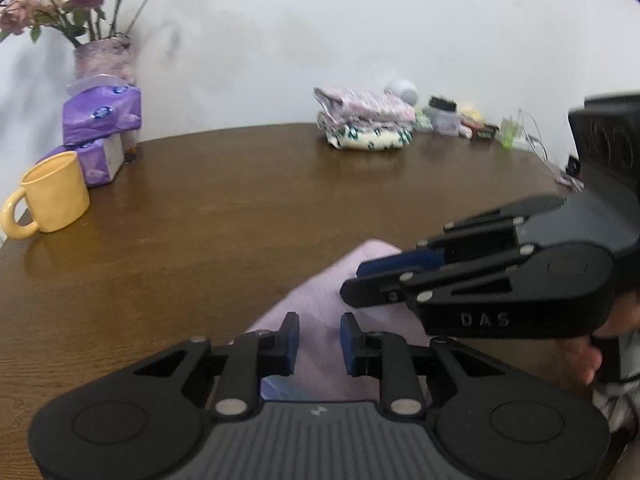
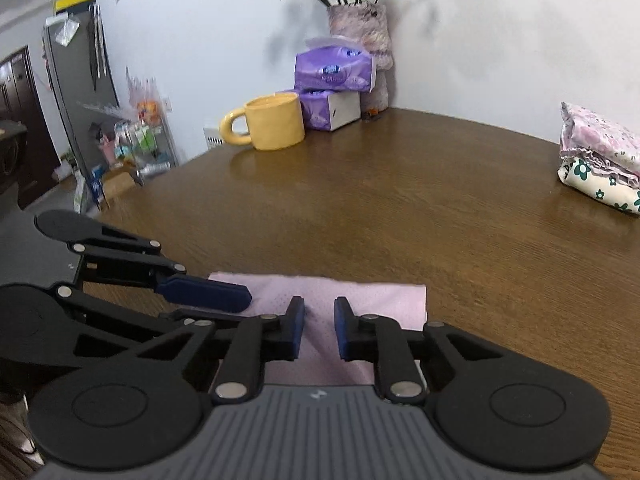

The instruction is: Fold clothes

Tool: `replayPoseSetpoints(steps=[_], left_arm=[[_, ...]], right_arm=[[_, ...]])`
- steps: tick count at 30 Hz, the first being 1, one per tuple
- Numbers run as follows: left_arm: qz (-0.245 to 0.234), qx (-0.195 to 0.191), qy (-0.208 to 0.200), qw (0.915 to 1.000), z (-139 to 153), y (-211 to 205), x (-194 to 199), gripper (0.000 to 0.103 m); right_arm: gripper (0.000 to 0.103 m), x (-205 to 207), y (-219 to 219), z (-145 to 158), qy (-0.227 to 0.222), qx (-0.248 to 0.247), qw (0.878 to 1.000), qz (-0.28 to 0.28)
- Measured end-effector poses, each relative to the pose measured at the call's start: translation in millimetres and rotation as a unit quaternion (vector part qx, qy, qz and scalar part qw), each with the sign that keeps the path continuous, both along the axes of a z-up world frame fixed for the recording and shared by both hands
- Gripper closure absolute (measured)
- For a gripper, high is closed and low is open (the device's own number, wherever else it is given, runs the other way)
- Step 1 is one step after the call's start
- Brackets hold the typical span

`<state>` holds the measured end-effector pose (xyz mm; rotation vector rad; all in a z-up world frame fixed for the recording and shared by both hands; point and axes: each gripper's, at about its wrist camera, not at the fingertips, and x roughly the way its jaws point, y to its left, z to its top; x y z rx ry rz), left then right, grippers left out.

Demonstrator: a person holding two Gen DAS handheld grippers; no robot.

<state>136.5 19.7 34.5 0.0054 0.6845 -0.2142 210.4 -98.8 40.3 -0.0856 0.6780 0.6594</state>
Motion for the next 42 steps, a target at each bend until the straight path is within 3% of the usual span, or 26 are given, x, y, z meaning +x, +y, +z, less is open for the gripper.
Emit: replayPoseSetpoints(steps=[5,11,14,15,16,17,18,20,27,30,31,32,35,42], left_arm=[[0.023,0.006,-0.007,0.9997,4.3,3.2,9.8,0.086],[0.015,0.030,0.012,0.9993,-5.0,-0.5,21.7,0.085],[0.026,0.024,0.008,0.9993,-0.1,2.3,18.5,0.077],[0.034,0.019,0.003,0.9993,3.8,4.4,14.5,0.072],[0.042,0.013,-0.004,0.9990,7.6,7.1,9.0,0.059],[0.051,0.007,-0.010,0.9986,11.2,10.0,2.4,0.051],[0.061,0.001,-0.012,0.9981,13.7,12.8,-4.2,0.050],[0.081,-0.021,-0.002,0.9965,13.1,17.7,-17.2,0.049],[0.099,-0.121,0.038,0.9870,0.5,22.4,-47.3,0.049],[0.106,-0.151,0.053,0.9815,-6.8,24.1,-48.9,0.053],[0.105,-0.160,0.058,0.9797,-9.7,25.3,-48.1,0.061],[0.102,-0.168,0.063,0.9785,-12.7,26.4,-47.5,0.076],[0.090,-0.192,0.076,0.9743,-21.7,29.0,-44.8,0.089],[0.077,-0.167,0.070,0.9804,-22.3,40.9,-37.8,0.093]], right_arm=[[0.087,6.2,2.6,0.9,-0.001,0.005,1.000,0.004],[0.087,13.7,7.9,-5.2,0.006,-0.014,1.000,0.013],[0.086,12.4,2.6,-1.3,0.004,-0.003,1.000,0.009],[0.085,10.0,-2.0,2.8,-0.003,0.005,1.000,0.004],[0.084,7.5,-6.6,6.9,-0.009,0.012,1.000,0.000],[0.079,4.5,-13.0,11.6,-0.017,0.019,1.000,-0.007],[0.070,0.8,-21.2,16.2,-0.025,0.024,0.999,-0.018],[0.065,-4.0,-36.8,20.7,-0.033,0.025,0.998,-0.042],[0.065,-18.4,-70.3,2.7,0.025,0.049,0.996,-0.067],[0.066,-20.1,-79.3,-6.8,0.045,0.071,0.993,-0.079],[0.066,-20.2,-82.2,-10.0,0.052,0.078,0.992,-0.083],[0.067,-18.6,-84.4,-13.2,0.062,0.087,0.991,-0.085],[0.082,-16.1,-85.5,-20.8,0.085,0.104,0.987,-0.084],[0.089,-35.8,-75.3,-20.9,0.086,0.099,0.988,-0.083]])
